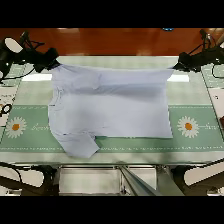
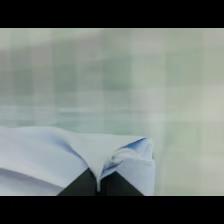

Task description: Fold the shirts.

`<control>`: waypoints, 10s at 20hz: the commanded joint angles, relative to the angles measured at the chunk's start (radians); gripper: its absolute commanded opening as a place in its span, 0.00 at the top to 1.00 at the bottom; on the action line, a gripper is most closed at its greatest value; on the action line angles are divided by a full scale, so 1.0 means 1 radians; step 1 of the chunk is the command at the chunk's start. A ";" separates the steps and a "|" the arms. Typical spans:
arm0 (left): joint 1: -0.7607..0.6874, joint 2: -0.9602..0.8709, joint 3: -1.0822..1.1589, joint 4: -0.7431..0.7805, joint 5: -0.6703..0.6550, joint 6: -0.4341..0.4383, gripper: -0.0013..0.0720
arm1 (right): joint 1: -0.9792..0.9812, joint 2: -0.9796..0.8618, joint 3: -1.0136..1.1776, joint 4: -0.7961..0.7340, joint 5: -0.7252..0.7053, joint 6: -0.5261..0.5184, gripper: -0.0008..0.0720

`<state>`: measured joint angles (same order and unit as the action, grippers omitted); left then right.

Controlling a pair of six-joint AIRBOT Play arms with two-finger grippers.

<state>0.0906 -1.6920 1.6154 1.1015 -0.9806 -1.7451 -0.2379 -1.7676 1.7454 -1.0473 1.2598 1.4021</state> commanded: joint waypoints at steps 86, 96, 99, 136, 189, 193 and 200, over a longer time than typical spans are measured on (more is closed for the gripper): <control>0.270 0.536 -1.255 -0.240 -0.160 0.391 0.96 | -0.388 0.738 -1.359 0.016 -0.048 -0.063 0.42; 0.270 0.536 -1.255 -0.243 -0.166 0.391 0.96 | -0.438 0.738 -1.187 -0.066 0.083 -0.075 0.42; 0.270 0.536 -1.255 -0.243 -0.163 0.392 0.96 | -0.454 0.737 -1.227 -0.033 0.076 -0.082 0.42; 0.158 0.001 -0.265 -0.310 -0.187 0.307 0.96 | -0.096 0.164 -0.486 0.185 -0.014 -0.087 0.96; -0.456 0.258 -0.454 -0.212 0.193 0.331 0.96 | 0.001 0.622 -0.545 0.098 0.033 -0.088 0.96; -0.704 -0.063 -0.098 -0.110 0.049 0.179 0.96 | 0.005 0.813 -0.624 0.125 0.058 -0.060 0.96; -0.897 -0.349 0.233 -0.190 -0.096 0.082 0.96 | 0.005 0.917 -0.636 0.132 0.115 -0.032 0.96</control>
<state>-0.7380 -1.9438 1.7329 0.9592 -1.0016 -1.6230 -0.2333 -0.8864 1.1156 -0.9222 1.3491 1.3560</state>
